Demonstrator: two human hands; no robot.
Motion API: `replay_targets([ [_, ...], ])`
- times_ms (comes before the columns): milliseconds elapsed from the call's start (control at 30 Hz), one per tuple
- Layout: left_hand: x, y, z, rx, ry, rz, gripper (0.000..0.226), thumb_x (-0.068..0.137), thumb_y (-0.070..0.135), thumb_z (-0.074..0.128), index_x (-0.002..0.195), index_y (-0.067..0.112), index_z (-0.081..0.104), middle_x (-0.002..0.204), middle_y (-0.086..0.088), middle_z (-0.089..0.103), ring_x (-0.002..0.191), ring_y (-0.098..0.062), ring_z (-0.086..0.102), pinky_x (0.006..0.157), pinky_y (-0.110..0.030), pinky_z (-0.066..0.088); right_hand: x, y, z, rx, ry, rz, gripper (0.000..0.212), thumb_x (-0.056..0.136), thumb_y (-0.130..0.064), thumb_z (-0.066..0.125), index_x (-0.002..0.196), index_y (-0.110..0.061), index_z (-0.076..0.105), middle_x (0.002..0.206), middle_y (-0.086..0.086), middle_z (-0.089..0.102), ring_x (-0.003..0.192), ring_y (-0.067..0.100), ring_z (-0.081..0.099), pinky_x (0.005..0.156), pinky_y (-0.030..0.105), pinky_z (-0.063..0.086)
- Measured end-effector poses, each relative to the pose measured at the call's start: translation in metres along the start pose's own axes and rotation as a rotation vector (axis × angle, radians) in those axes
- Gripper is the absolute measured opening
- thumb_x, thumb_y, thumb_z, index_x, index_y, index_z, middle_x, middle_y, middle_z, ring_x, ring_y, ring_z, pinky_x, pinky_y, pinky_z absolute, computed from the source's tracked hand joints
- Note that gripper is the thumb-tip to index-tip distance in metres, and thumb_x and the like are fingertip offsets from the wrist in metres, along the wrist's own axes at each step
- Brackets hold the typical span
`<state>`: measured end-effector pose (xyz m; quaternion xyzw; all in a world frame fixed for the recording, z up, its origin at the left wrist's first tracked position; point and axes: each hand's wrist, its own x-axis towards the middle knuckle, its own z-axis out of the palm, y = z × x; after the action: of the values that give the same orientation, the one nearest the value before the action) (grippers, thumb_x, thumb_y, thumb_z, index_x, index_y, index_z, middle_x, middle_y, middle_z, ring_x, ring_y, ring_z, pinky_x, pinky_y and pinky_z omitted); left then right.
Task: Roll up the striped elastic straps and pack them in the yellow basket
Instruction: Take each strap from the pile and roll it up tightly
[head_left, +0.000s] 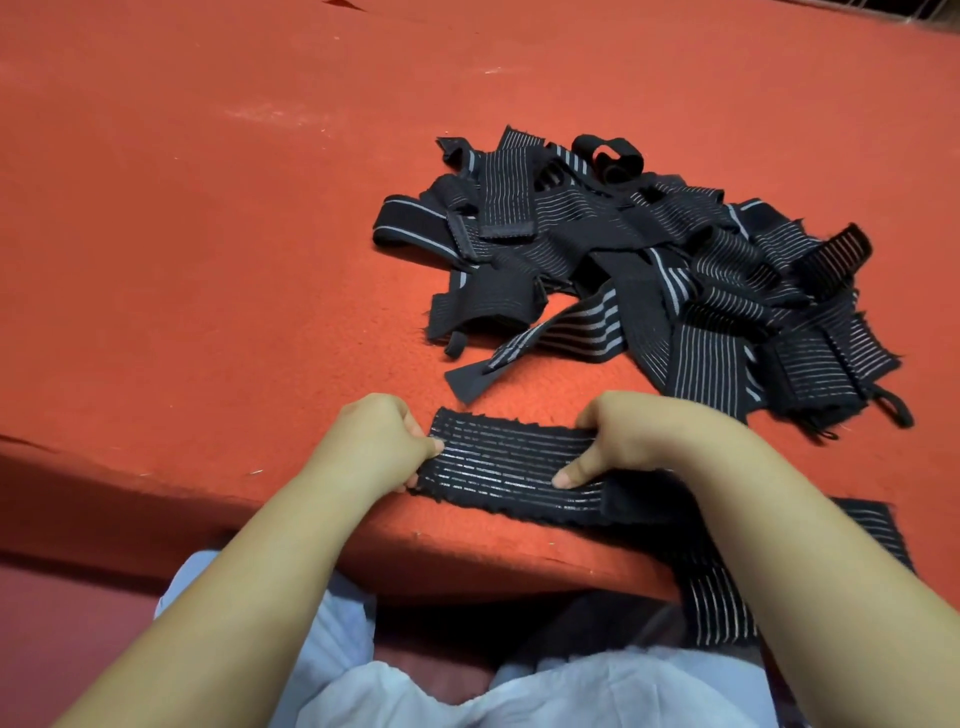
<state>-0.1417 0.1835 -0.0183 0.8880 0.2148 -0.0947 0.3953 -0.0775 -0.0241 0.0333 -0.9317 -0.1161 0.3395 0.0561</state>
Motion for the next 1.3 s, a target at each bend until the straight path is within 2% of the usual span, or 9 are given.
replay_targets([
  [133, 0.001, 0.000, 0.003, 0.020, 0.021, 0.003, 0.023, 0.081, 0.020, 0.070, 0.065, 0.014, 0.056, 0.047, -0.003, 0.062, 0.043, -0.016, 0.059, 0.064, -0.029, 0.056, -0.005, 0.052, -0.011, -0.055, 0.013, 0.088, 0.039, 0.068, -0.053, 0.077, 0.065, -0.021, 0.054, 0.066, -0.009, 0.055, 0.068, 0.011, 0.052, 0.058, 0.022, 0.036],
  [233, 0.000, 0.002, 0.002, 0.066, 0.022, -0.003, 0.023, 0.081, 0.021, 0.070, 0.066, 0.013, 0.055, 0.051, -0.005, 0.063, 0.048, -0.019, 0.060, 0.064, -0.029, 0.054, -0.013, 0.086, -0.005, 0.014, 0.015, 0.152, 0.037, 0.069, -0.051, 0.077, 0.063, -0.020, 0.059, 0.062, -0.011, 0.058, 0.064, 0.007, 0.054, 0.058, 0.021, 0.039],
  [433, -0.022, 0.035, 0.010, 0.463, 0.208, 0.174, 0.017, 0.084, 0.014, 0.056, 0.099, 0.017, 0.049, 0.106, -0.004, 0.055, 0.105, -0.030, 0.055, 0.081, -0.036, 0.041, -0.014, 0.101, 0.015, 0.201, 0.098, 0.148, 0.041, 0.068, -0.049, 0.078, 0.081, -0.011, 0.072, 0.071, -0.002, 0.065, 0.068, 0.013, 0.059, 0.058, 0.022, 0.043],
  [533, -0.032, 0.066, 0.047, 0.364, 0.115, 0.424, 0.018, 0.081, 0.010, 0.053, 0.096, 0.020, 0.050, 0.105, -0.004, 0.053, 0.104, -0.028, 0.054, 0.087, -0.036, 0.042, -0.011, 0.101, 0.016, 0.193, 0.105, 0.154, 0.048, 0.067, -0.052, 0.078, 0.088, -0.009, 0.073, 0.076, 0.002, 0.067, 0.074, 0.017, 0.061, 0.065, 0.025, 0.043],
  [633, -0.034, 0.095, 0.091, 0.366, -0.051, 0.604, 0.013, 0.087, 0.031, 0.057, 0.093, 0.020, 0.052, 0.105, -0.003, 0.054, 0.105, -0.025, 0.050, 0.092, -0.034, 0.039, -0.014, 0.102, 0.016, 0.191, 0.120, 0.134, 0.047, 0.067, -0.051, 0.078, 0.089, -0.009, 0.072, 0.078, 0.002, 0.068, 0.077, 0.019, 0.062, 0.068, 0.026, 0.044],
  [933, -0.019, 0.091, 0.121, 0.347, -0.097, 0.621, 0.034, 0.080, 0.051, 0.063, 0.074, 0.026, 0.042, 0.078, 0.010, 0.039, 0.089, -0.018, 0.048, 0.080, -0.028, 0.035, -0.063, 0.190, -0.012, 0.159, 0.204, 0.337, 0.040, 0.070, -0.044, 0.079, 0.060, -0.014, 0.054, 0.059, -0.002, 0.052, 0.060, 0.014, 0.047, 0.053, 0.025, 0.032],
  [1067, -0.019, 0.090, 0.122, 0.317, -0.075, 0.626, 0.036, 0.078, 0.049, 0.066, 0.066, 0.031, 0.037, 0.073, 0.013, 0.037, 0.079, -0.015, 0.042, 0.073, -0.027, 0.031, -0.055, 0.206, 0.002, 0.127, 0.231, 0.390, 0.030, 0.074, -0.036, 0.078, 0.072, -0.016, 0.056, 0.080, 0.003, 0.057, 0.081, 0.021, 0.052, 0.068, 0.026, 0.038],
  [1200, -0.022, 0.083, 0.115, 0.237, -0.091, 0.650, 0.022, 0.082, 0.037, 0.068, 0.077, 0.026, 0.050, 0.077, 0.012, 0.042, 0.082, -0.013, 0.045, 0.075, -0.024, 0.031, -0.049, 0.178, 0.011, 0.318, 0.475, 0.262, 0.037, 0.071, -0.030, 0.082, 0.092, -0.019, 0.054, 0.091, -0.001, 0.057, 0.087, 0.019, 0.055, 0.079, 0.030, 0.042],
  [1300, -0.026, 0.069, 0.094, 0.187, -0.048, 0.565, 0.012, 0.083, 0.025, 0.067, 0.082, 0.025, 0.055, 0.081, 0.010, 0.046, 0.084, -0.014, 0.049, 0.077, -0.023, 0.033, -0.042, 0.125, 0.025, 0.429, 0.475, -0.014, 0.033, 0.073, -0.033, 0.079, 0.095, -0.022, 0.057, 0.093, -0.005, 0.059, 0.085, 0.013, 0.057, 0.079, 0.027, 0.044],
])
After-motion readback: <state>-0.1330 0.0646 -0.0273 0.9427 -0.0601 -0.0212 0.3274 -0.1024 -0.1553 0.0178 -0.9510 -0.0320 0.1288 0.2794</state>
